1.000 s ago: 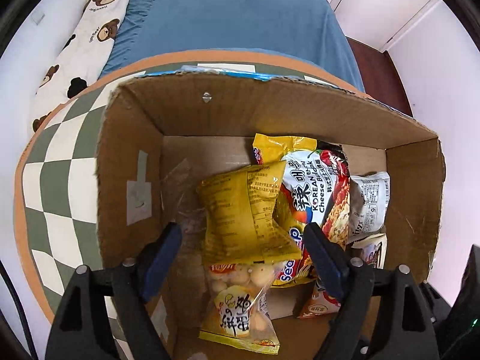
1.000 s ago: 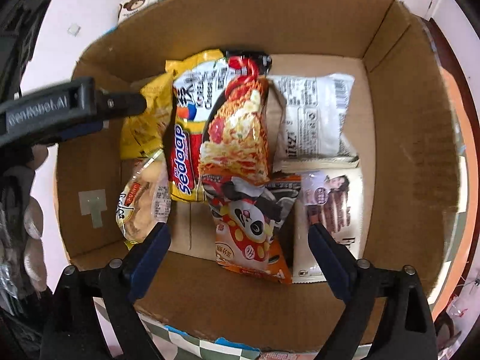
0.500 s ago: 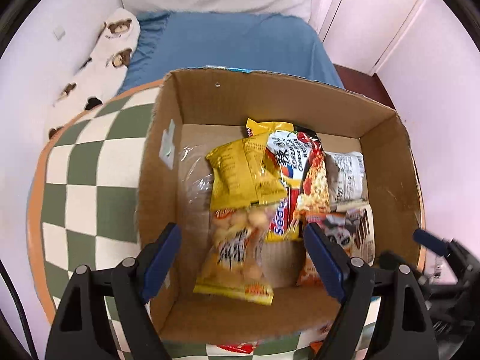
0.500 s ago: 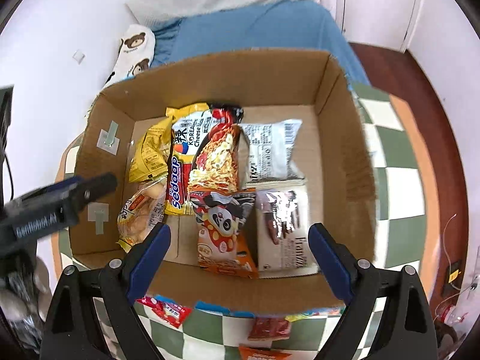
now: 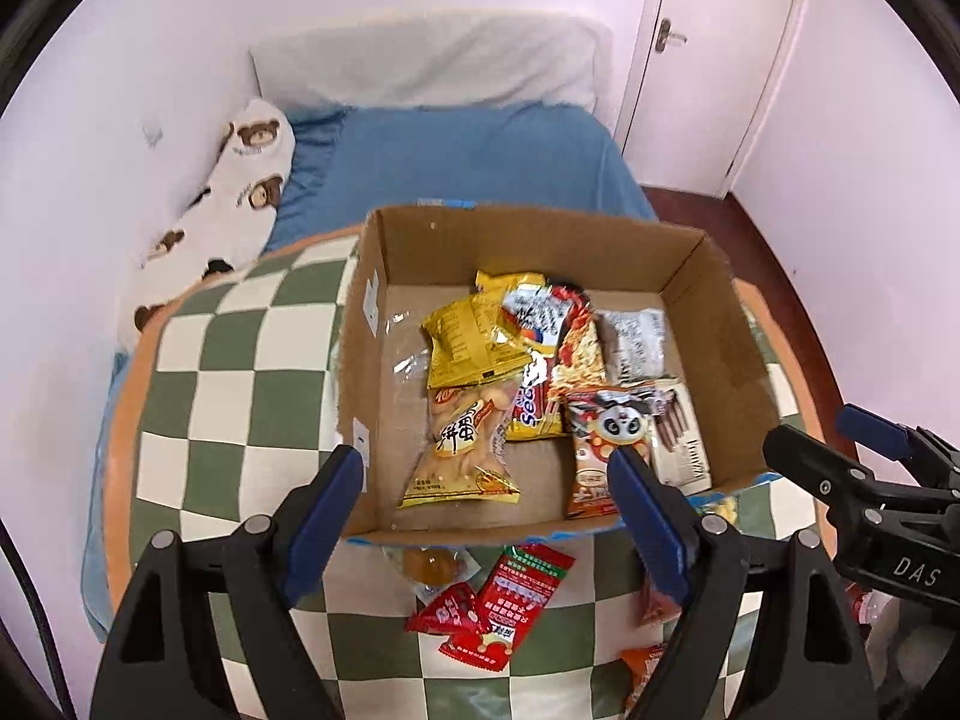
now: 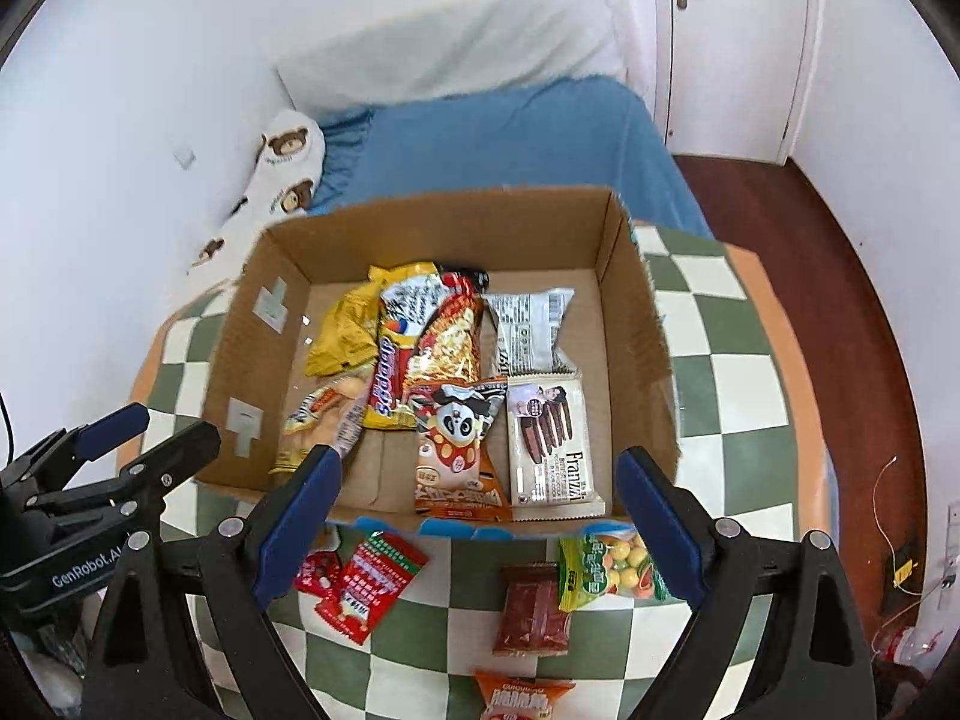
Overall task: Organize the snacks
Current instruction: 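Grasp the red sauce packet with left tool while right grasps orange panda chip bag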
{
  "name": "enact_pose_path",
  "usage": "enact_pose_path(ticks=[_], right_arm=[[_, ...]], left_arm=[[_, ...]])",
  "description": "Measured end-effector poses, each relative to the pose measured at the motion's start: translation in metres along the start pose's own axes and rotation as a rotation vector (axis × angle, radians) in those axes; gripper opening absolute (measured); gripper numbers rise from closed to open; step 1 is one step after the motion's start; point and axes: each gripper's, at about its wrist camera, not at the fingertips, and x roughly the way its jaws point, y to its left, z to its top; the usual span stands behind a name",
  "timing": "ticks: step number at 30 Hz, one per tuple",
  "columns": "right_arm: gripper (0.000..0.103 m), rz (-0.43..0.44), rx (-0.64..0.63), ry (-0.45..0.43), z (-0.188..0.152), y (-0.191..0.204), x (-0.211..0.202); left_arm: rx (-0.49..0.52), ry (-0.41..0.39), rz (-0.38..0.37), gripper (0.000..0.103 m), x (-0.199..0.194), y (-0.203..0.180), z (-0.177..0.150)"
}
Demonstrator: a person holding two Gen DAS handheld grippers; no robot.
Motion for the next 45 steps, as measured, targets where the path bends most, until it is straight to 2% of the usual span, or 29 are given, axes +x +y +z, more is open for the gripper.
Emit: enact_pose_path(ticks=[6,9,12,15,19,21,23,26,30,35,37,38,39,41,42,43,45], right_arm=[[0.095,-0.030,-0.021,-0.104,-0.020,0.010,-0.049],[0.095,-0.017,-0.004,-0.121,-0.034,0.012,-0.064],[0.095,0.002,0.024,-0.091,-0.054,0.010,-0.066],[0.095,0.029,0.076,0.014,-0.082,0.000,-0.047],[0.095,0.045,0.135,0.191,-0.123,-0.018,-0.005],[0.095,0.054,0.169,0.269,-0.147,-0.027,0.019],[0.095,0.058,0.189,0.334,-0.166,-0.034,0.040],[0.095,0.041,0.191,0.390,-0.191,-0.039,0.067],[0.095,0.034,0.207,0.447,-0.214,-0.046,0.094],[0.095,0.044,0.198,0.509,-0.231,-0.045,0.119],[0.095,0.038,0.195,0.522,-0.235,-0.044,0.125],[0.095,0.036,0.193,0.524,-0.237,-0.044,0.127],[0.095,0.036,0.193,0.522,-0.239,-0.043,0.129],[0.086,0.021,0.190,0.510,-0.243,-0.044,0.129],[0.069,0.009,0.182,0.514,-0.246,-0.046,0.130],[0.063,0.011,0.184,0.519,-0.247,-0.047,0.130],[0.062,0.018,0.186,0.520,-0.254,-0.051,0.127]], left_arm=[[-0.022,-0.072,-0.031,0.083,-0.042,-0.001,-0.014],[-0.030,-0.080,-0.042,0.083,-0.054,-0.001,-0.026],[-0.027,-0.068,-0.039,0.083,-0.056,0.003,-0.042],[-0.020,-0.034,-0.007,0.083,-0.049,0.014,-0.062],[0.030,0.066,0.060,0.083,-0.013,0.024,-0.096],[0.068,0.143,0.077,0.083,0.012,0.022,-0.112],[0.107,0.221,0.054,0.083,0.038,0.017,-0.124],[0.159,0.306,0.034,0.083,0.078,0.004,-0.139],[0.242,0.408,0.044,0.083,0.131,-0.019,-0.146],[0.304,0.472,0.091,0.083,0.179,-0.043,-0.142],[0.293,0.438,0.067,0.073,0.183,-0.047,-0.138],[0.281,0.433,0.058,0.059,0.183,-0.049,-0.138],[0.270,0.441,0.040,0.051,0.184,-0.051,-0.139],[0.256,0.440,0.038,0.051,0.183,-0.053,-0.145],[0.240,0.440,0.035,0.050,0.182,-0.051,-0.148],[0.216,0.452,0.025,0.050,0.181,-0.048,-0.151],[0.129,0.498,-0.014,0.050,0.177,-0.036,-0.165]])
